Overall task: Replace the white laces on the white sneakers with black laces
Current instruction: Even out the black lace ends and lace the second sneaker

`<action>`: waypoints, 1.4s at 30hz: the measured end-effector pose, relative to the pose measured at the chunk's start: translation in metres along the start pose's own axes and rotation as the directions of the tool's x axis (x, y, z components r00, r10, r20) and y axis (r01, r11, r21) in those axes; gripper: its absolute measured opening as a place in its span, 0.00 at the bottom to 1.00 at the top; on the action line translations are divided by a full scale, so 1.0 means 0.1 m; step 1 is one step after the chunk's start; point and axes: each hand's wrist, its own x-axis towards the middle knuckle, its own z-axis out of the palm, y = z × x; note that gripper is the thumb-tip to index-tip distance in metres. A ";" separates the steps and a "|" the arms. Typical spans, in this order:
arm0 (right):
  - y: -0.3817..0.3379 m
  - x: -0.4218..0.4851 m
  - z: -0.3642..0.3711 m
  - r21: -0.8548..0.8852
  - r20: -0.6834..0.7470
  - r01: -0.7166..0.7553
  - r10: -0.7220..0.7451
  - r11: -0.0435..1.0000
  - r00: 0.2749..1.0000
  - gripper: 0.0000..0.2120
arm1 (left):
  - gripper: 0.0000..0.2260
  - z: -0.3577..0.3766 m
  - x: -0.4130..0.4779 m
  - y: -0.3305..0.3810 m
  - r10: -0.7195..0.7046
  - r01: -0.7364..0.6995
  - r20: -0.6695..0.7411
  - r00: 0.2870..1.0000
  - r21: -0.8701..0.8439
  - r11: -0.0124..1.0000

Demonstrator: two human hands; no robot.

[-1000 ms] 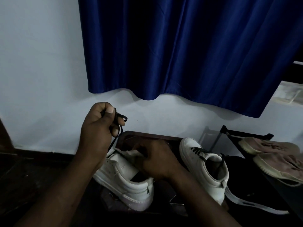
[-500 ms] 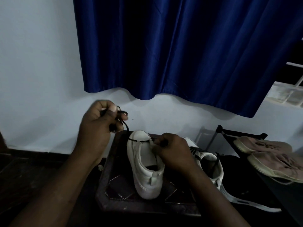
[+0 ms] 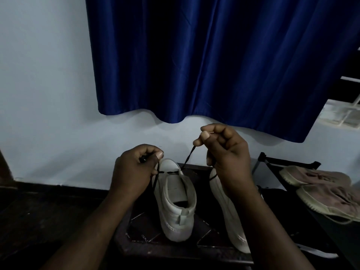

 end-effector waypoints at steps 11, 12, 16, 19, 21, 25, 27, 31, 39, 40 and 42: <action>-0.18 0.19 0.05 -0.008 -0.017 0.113 -0.114 0.994 0.993 0.04 | 0.06 -0.07 -0.02 0.19 0.053 -0.062 -0.084 0.995 -0.107 0.992; -0.24 0.24 0.05 0.001 -0.022 0.129 -0.129 0.992 0.991 0.04 | 0.08 -0.10 -0.01 0.21 0.041 -0.050 -0.080 0.996 -0.117 0.992; -0.53 0.53 0.06 0.020 -0.061 0.172 -0.170 0.985 0.983 0.05 | 0.11 -0.17 0.12 0.41 0.029 -0.032 -0.031 0.999 -0.097 0.995; -0.62 0.66 0.11 -0.008 -0.070 0.104 -0.105 0.995 0.992 0.05 | 0.10 -0.16 0.25 0.64 0.084 -0.084 0.017 0.996 -0.004 0.996; -0.72 0.72 0.14 -0.006 -0.077 0.085 -0.086 0.996 0.993 0.05 | 0.10 -0.16 0.37 0.83 0.170 -0.173 0.039 0.985 0.075 0.982; -0.98 0.84 0.13 0.017 -0.083 0.103 -0.101 0.995 0.991 0.05 | 0.12 -0.24 0.63 1.24 0.283 -0.310 0.129 0.950 0.310 0.899; -1.11 0.88 0.11 0.021 -0.090 0.106 -0.103 0.994 0.991 0.06 | 0.13 -0.30 0.73 1.44 0.284 -0.345 0.202 0.937 0.423 0.838; -1.25 0.96 0.08 0.002 -0.095 0.028 -0.028 1.000 0.995 0.06 | 0.12 -0.42 0.83 1.83 0.198 -0.335 0.297 0.934 0.540 0.772; -1.71 1.03 0.04 -0.028 -0.021 0.011 -0.011 1.000 1.000 0.06 | 0.17 -0.46 0.87 2.67 0.022 0.001 0.233 0.972 -0.098 0.995; -1.77 1.06 0.04 -0.050 -0.006 0.017 -0.017 0.999 1.000 0.06 | 0.16 -0.46 0.89 2.77 0.008 0.032 0.246 0.969 -0.157 0.987; -1.88 1.13 0.06 -0.076 0.014 0.025 -0.024 0.997 1.000 0.06 | 0.12 -0.45 0.94 2.96 0.005 0.051 0.279 0.960 -0.193 0.980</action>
